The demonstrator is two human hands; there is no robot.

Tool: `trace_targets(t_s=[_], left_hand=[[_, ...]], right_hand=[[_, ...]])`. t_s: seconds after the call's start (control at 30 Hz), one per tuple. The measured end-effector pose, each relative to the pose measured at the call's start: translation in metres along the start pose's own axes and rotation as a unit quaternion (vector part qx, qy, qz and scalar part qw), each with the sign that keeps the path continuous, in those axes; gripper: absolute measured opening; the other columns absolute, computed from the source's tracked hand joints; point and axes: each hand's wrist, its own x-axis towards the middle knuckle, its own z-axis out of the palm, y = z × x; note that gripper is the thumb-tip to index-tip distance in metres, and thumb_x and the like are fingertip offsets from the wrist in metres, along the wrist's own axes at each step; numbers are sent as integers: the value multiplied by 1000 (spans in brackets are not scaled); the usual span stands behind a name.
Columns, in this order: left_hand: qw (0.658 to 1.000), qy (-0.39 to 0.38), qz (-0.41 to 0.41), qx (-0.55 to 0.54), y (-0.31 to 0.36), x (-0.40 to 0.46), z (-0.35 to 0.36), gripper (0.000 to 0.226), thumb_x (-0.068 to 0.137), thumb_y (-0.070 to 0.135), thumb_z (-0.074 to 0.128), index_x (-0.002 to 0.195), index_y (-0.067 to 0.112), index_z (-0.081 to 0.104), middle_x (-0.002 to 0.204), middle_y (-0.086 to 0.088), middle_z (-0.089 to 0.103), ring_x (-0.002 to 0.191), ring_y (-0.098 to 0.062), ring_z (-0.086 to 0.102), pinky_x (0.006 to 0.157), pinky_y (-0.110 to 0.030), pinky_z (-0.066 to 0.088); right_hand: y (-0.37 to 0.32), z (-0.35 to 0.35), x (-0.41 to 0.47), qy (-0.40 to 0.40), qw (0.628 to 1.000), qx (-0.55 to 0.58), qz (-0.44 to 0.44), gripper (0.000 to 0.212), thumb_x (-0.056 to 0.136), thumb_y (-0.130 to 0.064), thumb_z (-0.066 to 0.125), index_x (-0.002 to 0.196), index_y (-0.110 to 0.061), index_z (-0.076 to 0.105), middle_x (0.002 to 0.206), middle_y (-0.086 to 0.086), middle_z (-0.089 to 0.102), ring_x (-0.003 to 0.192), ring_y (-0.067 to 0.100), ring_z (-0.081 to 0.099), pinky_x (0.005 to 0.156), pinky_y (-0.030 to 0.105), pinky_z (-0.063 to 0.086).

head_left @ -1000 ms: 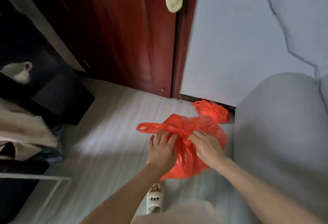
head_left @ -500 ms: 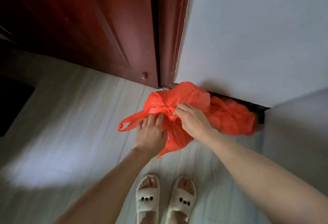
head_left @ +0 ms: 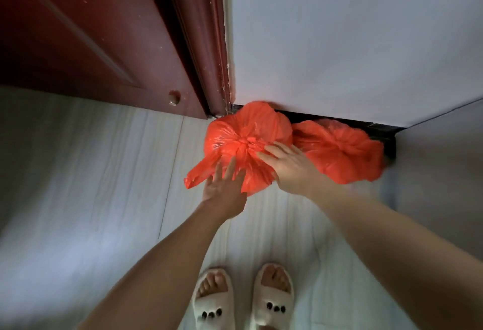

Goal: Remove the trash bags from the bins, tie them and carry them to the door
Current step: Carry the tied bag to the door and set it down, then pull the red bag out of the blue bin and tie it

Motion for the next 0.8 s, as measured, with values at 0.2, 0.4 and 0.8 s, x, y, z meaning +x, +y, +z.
trace_targets(t_s=[0.2, 0.4, 0.8], left_hand=[[996, 77, 33, -16, 34, -115, -93, 52, 96, 28, 37, 144, 18, 23, 155, -8, 14, 144, -27, 7, 114, -44, 18], [977, 166, 112, -69, 82, -268, -164, 49, 93, 27, 41, 140, 18, 32, 147, -6, 31, 136, -25, 28, 109, -43, 29], [917, 96, 384, -57, 209, -568, -103, 40, 93, 26, 46, 130, 12, 48, 132, -9, 50, 121, -27, 46, 101, -37, 35]], right_hand=[[-42, -78, -118, 60, 992, 67, 83, 50, 87, -9, 42, 136, -18, 38, 143, 3, 39, 134, 23, 32, 107, 38, 25], [-106, -166, -275, 117, 932, 231, 254, 42, 91, -15, 41, 133, -17, 43, 135, 9, 48, 125, 29, 43, 104, 42, 34], [-299, -173, -631, 303, 718, 369, 507, 32, 94, -14, 39, 123, -11, 53, 122, 11, 58, 111, 26, 55, 98, 41, 42]])
